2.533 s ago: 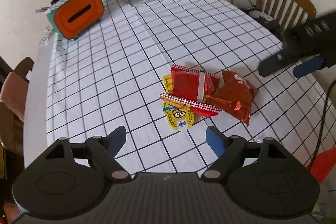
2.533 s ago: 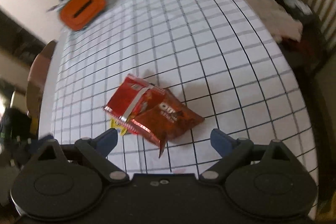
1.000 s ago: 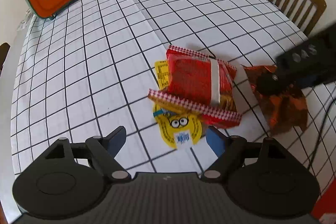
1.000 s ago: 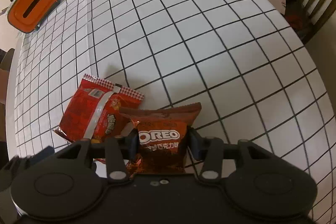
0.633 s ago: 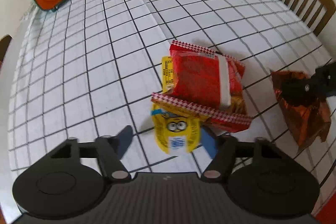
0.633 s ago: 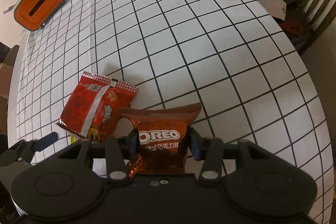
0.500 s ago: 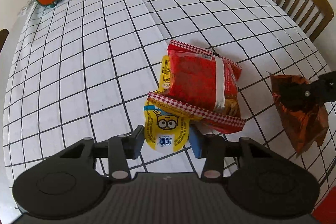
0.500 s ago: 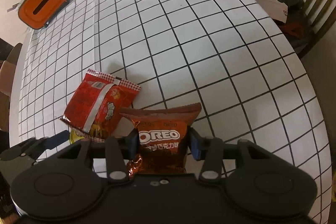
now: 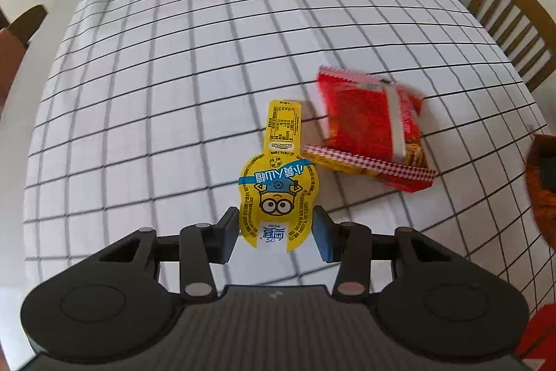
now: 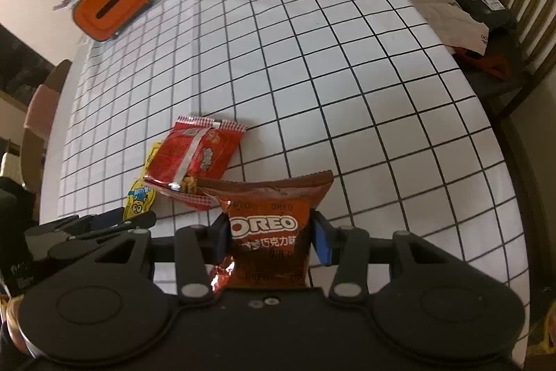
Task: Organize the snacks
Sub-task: 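Carry the Oreo packet and Minion candy over the white box and lower them inside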
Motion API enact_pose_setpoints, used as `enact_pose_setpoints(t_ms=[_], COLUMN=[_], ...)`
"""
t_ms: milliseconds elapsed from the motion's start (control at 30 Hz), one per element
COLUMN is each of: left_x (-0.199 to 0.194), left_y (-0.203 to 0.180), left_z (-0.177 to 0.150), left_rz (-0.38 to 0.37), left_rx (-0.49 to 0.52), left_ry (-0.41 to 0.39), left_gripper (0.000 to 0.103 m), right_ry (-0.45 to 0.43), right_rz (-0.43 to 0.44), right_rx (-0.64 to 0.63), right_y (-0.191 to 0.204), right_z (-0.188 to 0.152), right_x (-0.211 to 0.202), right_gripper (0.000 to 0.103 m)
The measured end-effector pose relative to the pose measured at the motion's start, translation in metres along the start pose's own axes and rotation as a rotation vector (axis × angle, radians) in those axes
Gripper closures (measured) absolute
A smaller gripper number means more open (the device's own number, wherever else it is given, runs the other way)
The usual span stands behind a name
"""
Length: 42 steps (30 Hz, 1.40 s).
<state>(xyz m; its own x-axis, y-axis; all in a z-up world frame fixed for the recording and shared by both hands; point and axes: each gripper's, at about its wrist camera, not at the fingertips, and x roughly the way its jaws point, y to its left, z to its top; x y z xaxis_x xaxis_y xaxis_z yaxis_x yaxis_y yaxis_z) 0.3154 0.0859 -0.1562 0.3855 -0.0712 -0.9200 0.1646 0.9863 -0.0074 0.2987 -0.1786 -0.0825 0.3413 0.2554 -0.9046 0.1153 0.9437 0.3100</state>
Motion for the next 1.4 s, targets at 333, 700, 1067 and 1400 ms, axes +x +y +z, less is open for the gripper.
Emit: enact_pose_setpoints(t_ms=[333, 700, 1067, 1400], left_x=[-0.049, -0.135, -0.195, -0.203], left_y=[0.011, -0.016, -0.059, -0.096], left_z=[-0.021, -0.052, -0.103, -0.154], left_rz=[0.019, 0.022, 0.04, 0.074], left_rx=[-0.027, 0.013, 0.076, 0.117], left_ry=[-0.041, -0.146, -0.162, -0.084], left_gripper=[0.059, 0.059, 0.059, 0.059], right_ry=[-0.029, -0.052, -0.038, 0.012], right_rz=[0.073, 0.147, 0.186, 0.2], right_rx=[-0.08, -0.163, -0.254, -0.298], right_y=[0.008, 0.007, -0.002, -0.01], right_z=[-0.021, -0.049, -0.089, -0.133], right_x=[-0.043, -0.095, -0.131, -0.133], right_gripper=[0.058, 0.058, 0.058, 0.058])
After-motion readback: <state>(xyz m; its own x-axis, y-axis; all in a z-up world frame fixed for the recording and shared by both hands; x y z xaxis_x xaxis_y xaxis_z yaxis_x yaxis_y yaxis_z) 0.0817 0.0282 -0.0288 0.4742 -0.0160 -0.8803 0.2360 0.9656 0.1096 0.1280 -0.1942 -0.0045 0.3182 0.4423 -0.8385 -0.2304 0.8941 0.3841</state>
